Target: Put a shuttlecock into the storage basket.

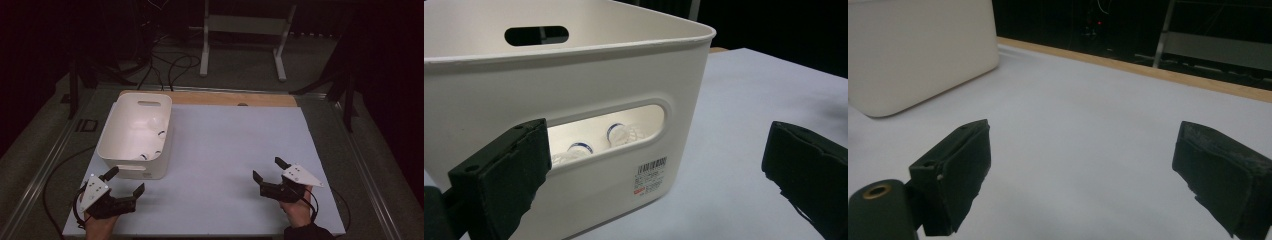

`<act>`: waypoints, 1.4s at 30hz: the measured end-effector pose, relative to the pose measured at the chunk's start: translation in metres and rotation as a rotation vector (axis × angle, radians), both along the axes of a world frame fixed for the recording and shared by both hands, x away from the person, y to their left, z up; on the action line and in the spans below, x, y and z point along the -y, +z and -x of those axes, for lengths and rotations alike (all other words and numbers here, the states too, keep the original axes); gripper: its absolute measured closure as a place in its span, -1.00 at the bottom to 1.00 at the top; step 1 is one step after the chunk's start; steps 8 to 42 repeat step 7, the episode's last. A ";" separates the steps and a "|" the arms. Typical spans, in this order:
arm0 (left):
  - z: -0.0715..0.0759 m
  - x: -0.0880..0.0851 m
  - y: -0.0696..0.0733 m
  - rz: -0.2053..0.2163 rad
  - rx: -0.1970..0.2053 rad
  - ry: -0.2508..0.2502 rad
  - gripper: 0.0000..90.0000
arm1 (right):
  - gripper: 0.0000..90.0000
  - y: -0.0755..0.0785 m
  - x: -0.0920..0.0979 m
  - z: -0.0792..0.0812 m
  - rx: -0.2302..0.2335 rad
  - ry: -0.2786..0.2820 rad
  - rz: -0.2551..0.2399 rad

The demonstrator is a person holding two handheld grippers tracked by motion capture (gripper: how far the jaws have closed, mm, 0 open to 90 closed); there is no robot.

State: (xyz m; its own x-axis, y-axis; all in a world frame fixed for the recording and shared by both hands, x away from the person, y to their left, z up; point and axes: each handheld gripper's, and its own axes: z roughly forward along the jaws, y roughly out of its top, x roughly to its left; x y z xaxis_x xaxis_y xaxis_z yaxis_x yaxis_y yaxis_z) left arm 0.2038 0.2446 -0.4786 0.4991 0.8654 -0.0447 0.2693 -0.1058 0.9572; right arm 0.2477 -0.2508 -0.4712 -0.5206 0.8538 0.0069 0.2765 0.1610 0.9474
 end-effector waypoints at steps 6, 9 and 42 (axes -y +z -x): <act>0.000 -0.001 -0.001 0.004 -0.001 0.002 -0.99 | -0.81 -0.002 0.005 0.001 0.019 -0.012 -0.011; 0.000 -0.001 -0.001 0.004 -0.001 0.002 -0.99 | -0.81 -0.002 0.006 0.001 0.021 -0.014 -0.011; 0.000 -0.001 -0.001 0.004 -0.001 0.002 -0.99 | -0.81 -0.002 0.006 0.001 0.021 -0.014 -0.011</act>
